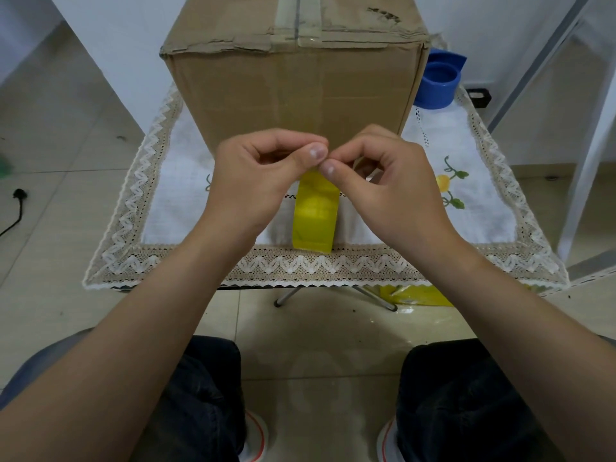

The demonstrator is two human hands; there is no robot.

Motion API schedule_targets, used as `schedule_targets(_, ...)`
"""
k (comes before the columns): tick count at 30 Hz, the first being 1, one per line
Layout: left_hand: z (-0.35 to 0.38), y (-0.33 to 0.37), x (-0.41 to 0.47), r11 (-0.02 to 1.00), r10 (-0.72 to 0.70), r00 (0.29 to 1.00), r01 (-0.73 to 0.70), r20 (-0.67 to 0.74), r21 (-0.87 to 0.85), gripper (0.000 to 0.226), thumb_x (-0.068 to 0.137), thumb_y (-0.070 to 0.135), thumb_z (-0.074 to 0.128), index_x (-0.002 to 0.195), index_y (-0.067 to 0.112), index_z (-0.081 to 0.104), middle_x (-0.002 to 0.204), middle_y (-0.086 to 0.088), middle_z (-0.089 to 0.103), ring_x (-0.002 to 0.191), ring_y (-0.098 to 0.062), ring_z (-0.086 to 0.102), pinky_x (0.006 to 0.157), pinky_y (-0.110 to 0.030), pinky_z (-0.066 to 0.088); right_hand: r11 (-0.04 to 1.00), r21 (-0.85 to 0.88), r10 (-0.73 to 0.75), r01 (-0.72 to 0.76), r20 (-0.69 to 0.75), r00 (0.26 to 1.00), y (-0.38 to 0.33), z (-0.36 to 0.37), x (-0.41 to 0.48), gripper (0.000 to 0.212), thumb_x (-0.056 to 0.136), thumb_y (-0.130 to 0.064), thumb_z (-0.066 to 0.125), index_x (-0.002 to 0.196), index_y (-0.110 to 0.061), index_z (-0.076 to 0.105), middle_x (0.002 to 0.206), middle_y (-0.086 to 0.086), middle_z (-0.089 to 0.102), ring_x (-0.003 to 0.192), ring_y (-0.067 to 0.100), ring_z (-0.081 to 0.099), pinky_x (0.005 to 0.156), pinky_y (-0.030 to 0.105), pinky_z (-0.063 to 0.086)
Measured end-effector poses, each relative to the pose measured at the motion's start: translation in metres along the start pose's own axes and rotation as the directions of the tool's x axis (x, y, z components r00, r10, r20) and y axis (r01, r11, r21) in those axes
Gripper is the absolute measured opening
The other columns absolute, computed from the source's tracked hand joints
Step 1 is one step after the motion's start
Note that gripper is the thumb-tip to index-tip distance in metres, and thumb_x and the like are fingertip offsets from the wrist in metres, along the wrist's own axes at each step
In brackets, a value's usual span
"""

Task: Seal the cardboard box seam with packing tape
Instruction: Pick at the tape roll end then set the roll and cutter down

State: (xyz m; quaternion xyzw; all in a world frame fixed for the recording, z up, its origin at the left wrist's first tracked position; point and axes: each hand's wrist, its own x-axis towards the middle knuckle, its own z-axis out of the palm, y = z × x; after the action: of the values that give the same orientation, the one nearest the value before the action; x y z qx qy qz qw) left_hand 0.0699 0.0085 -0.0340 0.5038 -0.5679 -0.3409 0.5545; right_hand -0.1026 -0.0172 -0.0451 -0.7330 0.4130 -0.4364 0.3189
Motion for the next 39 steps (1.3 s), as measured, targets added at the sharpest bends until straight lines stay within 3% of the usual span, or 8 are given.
schedule_targets(10,-0.01,0.009,0.004,0.994,-0.111,0.993,0.111,0.031,0.008,0.026,0.108,0.014,0.05,0.124,0.025,0.067,0.085,0.006,0.08,0.09,-0.01,0.075,0.073,-0.025,0.057,0.999,0.041,0.034,-0.033,-0.014,0.999,0.0,-0.006,0.003,0.014,0.091,-0.02,0.08,0.083,-0.029,0.073,0.085,-0.009,0.065,0.07,0.001,0.055,0.066,0.015,0.044)
schedule_targets(15,-0.006,0.002,0.003,0.97,-0.234,0.967,0.225,0.104,0.09,0.025,0.104,0.015,0.055,0.102,0.027,0.077,0.095,0.007,0.078,0.096,-0.011,0.073,0.087,-0.046,0.06,0.999,0.029,0.015,-0.015,-0.002,1.0,-0.001,-0.005,0.003,0.017,0.092,-0.017,0.077,0.083,-0.03,0.07,0.084,-0.009,0.064,0.069,0.0,0.054,0.065,0.014,0.042)
schedule_targets(19,-0.004,0.003,0.003,0.973,-0.226,0.966,0.219,0.123,0.067,0.021,0.102,0.019,0.06,0.098,0.028,0.079,0.095,0.007,0.08,0.096,-0.011,0.073,0.083,-0.038,0.058,0.999,0.025,0.023,-0.022,-0.008,1.0,0.0,-0.006,0.003,0.014,0.092,-0.018,0.078,0.083,-0.027,0.072,0.083,-0.011,0.064,0.067,0.001,0.054,0.065,0.013,0.042)
schedule_targets(25,-0.002,0.005,0.002,0.993,-0.107,0.988,0.102,0.112,0.053,0.013,0.093,0.009,0.071,0.105,0.01,0.076,0.092,0.002,0.077,0.081,0.003,0.072,0.068,-0.011,0.052,1.0,0.005,0.028,-0.028,-0.011,1.0,0.0,-0.008,0.003,0.014,0.092,-0.019,0.078,0.083,-0.027,0.073,0.082,-0.013,0.063,0.068,0.0,0.055,0.064,0.011,0.042)
schedule_targets(31,-0.005,-0.005,0.005,0.98,0.081,0.992,-0.096,0.094,0.174,0.008,0.088,0.016,0.076,0.088,0.024,0.076,0.09,-0.007,0.071,0.085,-0.011,0.067,0.079,-0.034,0.056,0.992,-0.096,-0.074,0.076,0.022,0.997,0.002,-0.013,0.004,0.005,0.09,-0.02,0.081,0.09,-0.024,0.079,0.086,-0.008,0.063,0.068,0.007,0.057,0.063,0.013,0.042)
schedule_targets(35,-0.006,-0.005,0.001,0.897,0.272,0.945,-0.317,0.181,0.308,0.011,0.092,0.014,0.075,0.1,0.021,0.076,0.094,-0.004,0.066,0.088,-0.006,0.062,0.077,-0.021,0.048,0.968,-0.179,-0.171,0.174,0.028,0.985,0.004,-0.02,0.006,0.004,0.089,-0.02,0.083,0.09,-0.022,0.079,0.087,-0.005,0.063,0.067,0.005,0.055,0.062,0.013,0.041)
schedule_targets(37,-0.007,-0.004,0.0,0.928,0.212,0.962,-0.253,0.171,0.273,0.015,0.099,0.018,0.066,0.111,0.025,0.072,0.104,-0.002,0.067,0.094,-0.004,0.064,0.08,-0.017,0.05,0.972,-0.167,-0.162,0.163,0.02,0.987,0.004,-0.023,0.008,0.006,0.089,-0.02,0.082,0.086,-0.022,0.077,0.086,-0.007,0.062,0.067,0.005,0.055,0.062,0.012,0.04)
schedule_targets(39,-0.003,-0.001,-0.002,0.981,-0.008,0.992,-0.017,0.129,0.191,0.015,0.103,0.03,0.055,0.116,0.03,0.061,0.107,0.003,0.065,0.094,-0.003,0.067,0.078,-0.021,0.056,0.979,-0.157,-0.129,0.131,0.028,0.991,0.004,-0.023,0.009,0.008,0.09,-0.02,0.08,0.084,-0.02,0.074,0.085,-0.008,0.061,0.068,0.006,0.055,0.063,0.011,0.039)
